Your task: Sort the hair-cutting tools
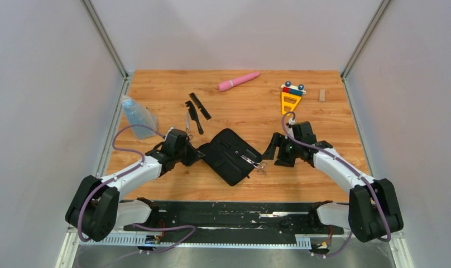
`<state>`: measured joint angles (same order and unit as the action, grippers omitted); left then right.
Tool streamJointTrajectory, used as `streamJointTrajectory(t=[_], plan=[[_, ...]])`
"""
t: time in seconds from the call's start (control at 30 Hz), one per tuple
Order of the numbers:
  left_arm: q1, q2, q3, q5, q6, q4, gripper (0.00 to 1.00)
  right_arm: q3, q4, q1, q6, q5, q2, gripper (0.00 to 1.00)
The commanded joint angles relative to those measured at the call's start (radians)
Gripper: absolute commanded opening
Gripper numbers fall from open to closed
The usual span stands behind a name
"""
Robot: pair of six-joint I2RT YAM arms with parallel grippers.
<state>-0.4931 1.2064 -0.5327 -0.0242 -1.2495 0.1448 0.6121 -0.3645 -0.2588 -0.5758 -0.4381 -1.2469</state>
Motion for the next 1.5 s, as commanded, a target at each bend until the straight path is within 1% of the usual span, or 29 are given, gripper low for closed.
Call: streamJointTrajectory(t=[0.0, 0.13, 0.23, 0.3, 0.53, 0.7, 0.83, 0.9, 1.03, 1.2, 1.4, 1.47], plan=[[-0.005, 0.0, -0.032, 0.021, 0.049, 0.072, 0.0, 0.172, -0.239, -0.14, 0.103, 0.21, 0.011, 0.69], [-0.005, 0.011, -0.045, 0.021, 0.064, 0.076, 0.0, 0.302, -0.327, -0.281, 0.194, 0.33, -0.114, 0.64], [-0.005, 0.02, -0.05, 0.021, 0.073, 0.075, 0.0, 0.383, -0.357, -0.36, 0.255, 0.404, -0.222, 0.57], [-0.005, 0.024, -0.053, 0.021, 0.077, 0.07, 0.0, 0.426, -0.358, -0.389, 0.29, 0.418, -0.285, 0.52], [-0.005, 0.026, -0.055, 0.004, 0.081, 0.062, 0.0, 0.543, -0.348, -0.458, 0.372, 0.49, -0.433, 0.42], [-0.005, 0.027, -0.056, -0.002, 0.082, 0.056, 0.0, 0.544, -0.319, -0.488, 0.405, 0.535, -0.485, 0.39], [-0.005, 0.031, -0.055, -0.008, 0.084, 0.05, 0.0, 0.54, -0.302, -0.515, 0.424, 0.542, -0.51, 0.38], [-0.005, 0.033, -0.055, -0.011, 0.083, 0.046, 0.0, 0.538, -0.29, -0.53, 0.435, 0.547, -0.518, 0.36], [-0.005, 0.041, -0.057, -0.02, 0.081, 0.039, 0.0, 0.538, -0.268, -0.551, 0.445, 0.567, -0.533, 0.28], [-0.005, 0.046, -0.058, -0.034, 0.084, 0.034, 0.0, 0.538, -0.238, -0.556, 0.469, 0.569, -0.527, 0.17], [-0.005, 0.049, -0.073, -0.042, 0.11, 0.047, 0.0, 0.577, -0.235, -0.557, 0.519, 0.57, -0.551, 0.08], [-0.005, 0.053, -0.077, -0.047, 0.12, 0.05, 0.0, 0.59, -0.235, -0.558, 0.539, 0.568, -0.56, 0.07]])
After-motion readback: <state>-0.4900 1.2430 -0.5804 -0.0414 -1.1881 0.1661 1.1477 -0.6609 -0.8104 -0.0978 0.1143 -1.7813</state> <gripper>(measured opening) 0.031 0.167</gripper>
